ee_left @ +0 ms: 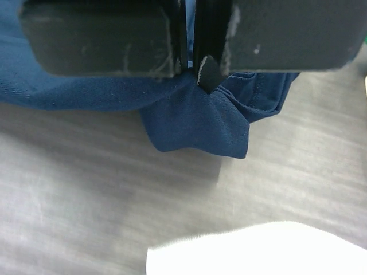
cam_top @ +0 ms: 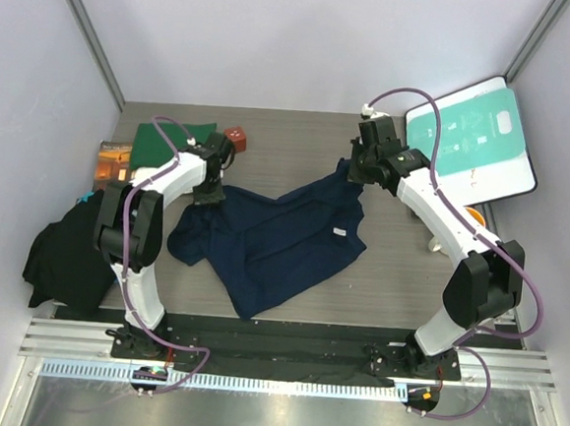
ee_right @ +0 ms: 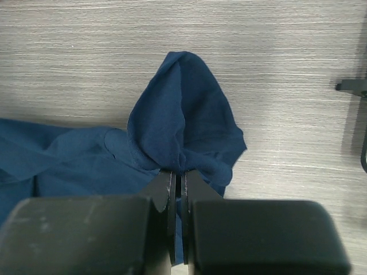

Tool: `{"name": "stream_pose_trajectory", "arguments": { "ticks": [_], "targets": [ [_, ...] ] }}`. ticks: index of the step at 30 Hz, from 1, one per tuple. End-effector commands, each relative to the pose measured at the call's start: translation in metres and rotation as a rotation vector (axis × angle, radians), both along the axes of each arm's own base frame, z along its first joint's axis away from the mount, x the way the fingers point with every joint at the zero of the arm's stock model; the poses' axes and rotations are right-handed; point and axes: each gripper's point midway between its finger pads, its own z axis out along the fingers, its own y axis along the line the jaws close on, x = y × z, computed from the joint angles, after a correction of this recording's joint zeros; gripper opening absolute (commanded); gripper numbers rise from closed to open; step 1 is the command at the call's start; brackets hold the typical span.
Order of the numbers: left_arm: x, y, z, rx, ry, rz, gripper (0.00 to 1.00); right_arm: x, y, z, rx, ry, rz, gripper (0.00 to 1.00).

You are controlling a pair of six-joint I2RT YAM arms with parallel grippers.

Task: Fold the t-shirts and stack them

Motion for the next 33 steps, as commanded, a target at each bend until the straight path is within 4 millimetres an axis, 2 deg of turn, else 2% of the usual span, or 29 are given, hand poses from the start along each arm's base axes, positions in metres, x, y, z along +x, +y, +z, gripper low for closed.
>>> {"name": "stream_pose_trajectory", "arguments": {
  "ticks": [1,3,4,5,7,9,10,11,12,13,14,15,18,19,20,21,22,29,33],
  "targets": [
    [0.048,0.003,0.027,0.006,-0.17,0.026,0.0,0.012,0.003,0.013,0.036,-0.08,0.004,0.01],
    [0.064,0.001,0.037,-0.001,-0.209,0.005,0.0,0.012,0.003,0.013,0.05,-0.081,0.009,0.01],
    [0.068,0.0,0.034,-0.003,-0.204,-0.006,0.0,0.011,0.004,0.012,0.055,-0.079,0.012,0.01],
    [0.078,-0.003,0.044,-0.009,-0.226,-0.015,0.0,0.01,0.005,0.013,0.055,-0.08,0.016,0.01],
    [0.075,-0.004,0.044,-0.004,-0.181,-0.018,0.01,0.008,0.004,0.012,0.061,-0.076,0.021,0.01],
    [0.073,-0.004,0.057,-0.015,-0.186,-0.011,0.18,0.004,0.003,0.009,0.06,-0.071,0.021,0.01],
    [0.065,-0.004,0.054,-0.022,-0.18,-0.007,0.27,0.004,0.002,0.013,0.063,-0.083,0.022,0.01],
    [0.061,-0.003,0.078,-0.044,-0.244,-0.005,0.44,0.003,0.0,0.012,0.062,-0.083,0.018,0.01],
    [0.06,-0.004,0.087,-0.056,-0.283,-0.006,0.49,0.002,-0.001,0.01,0.063,-0.082,0.018,0.01],
    [0.049,-0.002,0.087,-0.059,-0.283,-0.013,0.55,0.001,-0.001,0.01,0.067,-0.081,0.021,0.01],
    [0.046,0.0,0.096,-0.064,-0.308,-0.021,0.65,0.001,0.0,0.009,0.071,-0.078,0.022,0.01],
    [0.04,0.001,0.11,-0.072,-0.337,-0.027,0.66,0.001,0.0,0.009,0.075,-0.077,0.021,0.01],
    [0.019,0.006,0.109,-0.064,-0.286,-0.029,0.61,0.0,0.003,0.009,0.09,-0.075,0.029,0.01],
    [0.008,0.006,0.096,-0.071,-0.252,-0.032,0.6,0.0,0.003,0.008,0.092,-0.072,0.033,0.01],
    [0.004,0.006,0.092,-0.076,-0.254,-0.03,0.57,0.0,0.004,0.009,0.096,-0.072,0.034,0.01],
    [0.007,0.006,0.098,-0.089,-0.308,-0.025,0.57,0.0,0.004,0.009,0.098,-0.072,0.034,0.01],
    [-0.004,0.009,0.082,-0.081,-0.285,-0.022,0.57,-0.001,0.005,0.009,0.101,-0.071,0.038,0.01],
    [0.007,0.017,0.063,-0.029,-0.301,0.011,0.57,-0.003,0.006,0.012,0.112,-0.075,0.049,0.01],
    [0.016,0.012,0.057,-0.05,-0.316,0.013,0.56,-0.003,0.007,0.011,0.115,-0.072,0.053,0.01]
  ]
}}
